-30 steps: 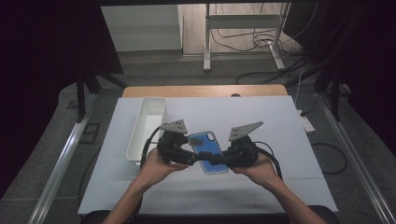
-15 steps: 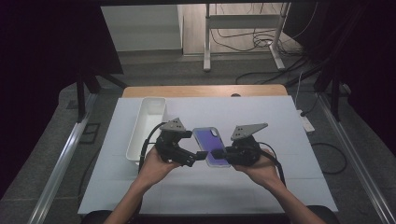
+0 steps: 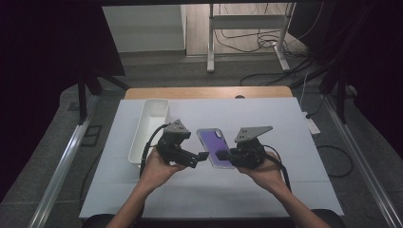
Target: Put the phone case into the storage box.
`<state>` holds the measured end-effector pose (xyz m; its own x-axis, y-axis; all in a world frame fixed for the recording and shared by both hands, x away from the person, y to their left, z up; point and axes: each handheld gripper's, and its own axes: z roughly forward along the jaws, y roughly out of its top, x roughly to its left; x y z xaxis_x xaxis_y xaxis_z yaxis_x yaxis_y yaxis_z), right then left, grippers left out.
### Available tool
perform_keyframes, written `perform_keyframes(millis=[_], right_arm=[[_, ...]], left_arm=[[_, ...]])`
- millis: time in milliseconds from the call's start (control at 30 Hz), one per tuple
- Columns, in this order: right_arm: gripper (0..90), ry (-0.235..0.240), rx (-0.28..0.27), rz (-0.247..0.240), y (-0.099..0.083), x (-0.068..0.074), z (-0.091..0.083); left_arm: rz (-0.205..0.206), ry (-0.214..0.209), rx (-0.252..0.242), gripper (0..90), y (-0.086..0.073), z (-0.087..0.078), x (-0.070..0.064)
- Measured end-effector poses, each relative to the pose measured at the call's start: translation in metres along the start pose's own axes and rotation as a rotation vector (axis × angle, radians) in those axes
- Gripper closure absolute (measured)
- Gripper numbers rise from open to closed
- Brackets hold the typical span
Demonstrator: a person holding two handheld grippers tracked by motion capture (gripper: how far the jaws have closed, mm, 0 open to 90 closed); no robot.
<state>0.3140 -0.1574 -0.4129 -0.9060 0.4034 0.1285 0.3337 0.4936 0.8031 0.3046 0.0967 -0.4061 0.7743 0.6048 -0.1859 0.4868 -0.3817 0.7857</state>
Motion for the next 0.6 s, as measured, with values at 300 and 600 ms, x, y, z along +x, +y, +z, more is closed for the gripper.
perform_keyframes(millis=[300, 600], right_arm=[[85.4, -0.019, -0.007, 0.007, -0.0002, 0.0004, 0.0007], [85.4, -0.028, -0.004, -0.006, 0.0002, 0.0031, 0.0024]], left_arm=[[0.0, -0.038, 0.006, 46.0, -0.0001, -0.0022, -0.0034], [-0.035, -0.056, 0.003, 69.1, -0.0001, -0.0043, -0.0009]])
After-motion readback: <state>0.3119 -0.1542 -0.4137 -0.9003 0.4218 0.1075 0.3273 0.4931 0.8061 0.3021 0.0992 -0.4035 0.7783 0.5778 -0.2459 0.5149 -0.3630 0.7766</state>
